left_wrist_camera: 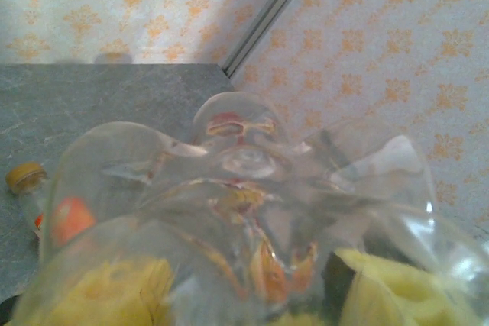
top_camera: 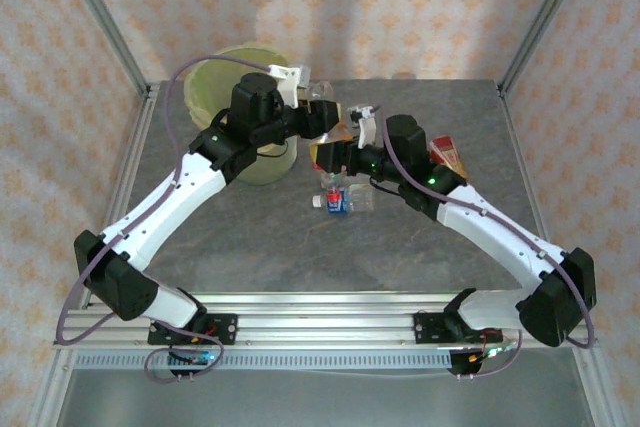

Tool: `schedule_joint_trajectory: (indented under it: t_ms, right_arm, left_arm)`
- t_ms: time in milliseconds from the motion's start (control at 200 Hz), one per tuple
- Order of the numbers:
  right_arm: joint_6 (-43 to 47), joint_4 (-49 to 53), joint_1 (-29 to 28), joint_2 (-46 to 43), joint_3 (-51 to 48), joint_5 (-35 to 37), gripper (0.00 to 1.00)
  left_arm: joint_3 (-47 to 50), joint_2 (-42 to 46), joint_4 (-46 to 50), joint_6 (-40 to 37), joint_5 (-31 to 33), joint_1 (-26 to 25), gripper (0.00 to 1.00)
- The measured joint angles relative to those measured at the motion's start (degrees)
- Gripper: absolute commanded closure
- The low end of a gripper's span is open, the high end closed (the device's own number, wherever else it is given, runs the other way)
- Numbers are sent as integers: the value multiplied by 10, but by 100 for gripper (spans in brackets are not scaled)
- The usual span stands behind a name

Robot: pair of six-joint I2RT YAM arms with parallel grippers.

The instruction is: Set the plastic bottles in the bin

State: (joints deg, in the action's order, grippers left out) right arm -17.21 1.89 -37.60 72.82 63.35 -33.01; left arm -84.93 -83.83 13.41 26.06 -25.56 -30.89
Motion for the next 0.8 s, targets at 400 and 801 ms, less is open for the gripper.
schedule_joint_trajectory:
  t_ms: [400,801]
  right_arm:
    - [7,70,-2,-47,24,35,1]
    - [8,121,-2,-166,16,140,1]
  left_arm:
    - [-105,2,46,-59,74,18,73]
    - [-271,-24,67,-187,146,148,73]
